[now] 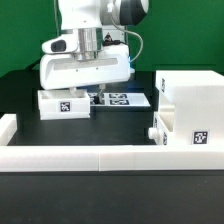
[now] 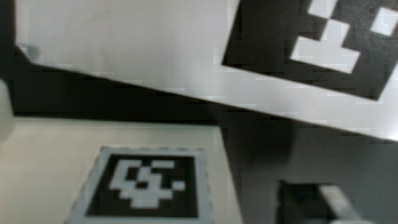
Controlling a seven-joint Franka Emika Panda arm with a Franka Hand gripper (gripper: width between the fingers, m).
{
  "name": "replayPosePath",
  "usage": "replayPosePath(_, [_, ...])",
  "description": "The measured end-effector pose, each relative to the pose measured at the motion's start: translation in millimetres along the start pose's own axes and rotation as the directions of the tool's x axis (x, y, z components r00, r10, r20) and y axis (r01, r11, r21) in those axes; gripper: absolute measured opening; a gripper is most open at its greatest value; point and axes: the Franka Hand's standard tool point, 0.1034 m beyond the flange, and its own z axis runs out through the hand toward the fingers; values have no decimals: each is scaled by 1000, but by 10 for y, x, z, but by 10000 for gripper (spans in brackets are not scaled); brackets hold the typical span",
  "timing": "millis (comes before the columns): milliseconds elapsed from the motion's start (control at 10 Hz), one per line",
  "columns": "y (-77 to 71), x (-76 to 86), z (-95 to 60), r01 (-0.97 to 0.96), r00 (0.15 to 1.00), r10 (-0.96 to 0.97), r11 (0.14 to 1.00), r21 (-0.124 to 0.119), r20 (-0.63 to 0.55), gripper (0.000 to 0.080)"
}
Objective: Assemble drawer
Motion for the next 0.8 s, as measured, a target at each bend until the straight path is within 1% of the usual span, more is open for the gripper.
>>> replayPosePath(100, [0,1,0,0,1000,0,1000,0,0,156])
replayPosePath(200, [-9,4,1,1,1000,-1,1000,0,0,156])
replayPosePath(300, [-17,25,-5,6,1000,-6,1000,-3,-6,42])
replayPosePath(700, [-97,73,-3,29,1000,-29,1000,-3,-9,42])
replayPosePath(800, [-163,136,-27,48,999,-48,999,-5,-14,42])
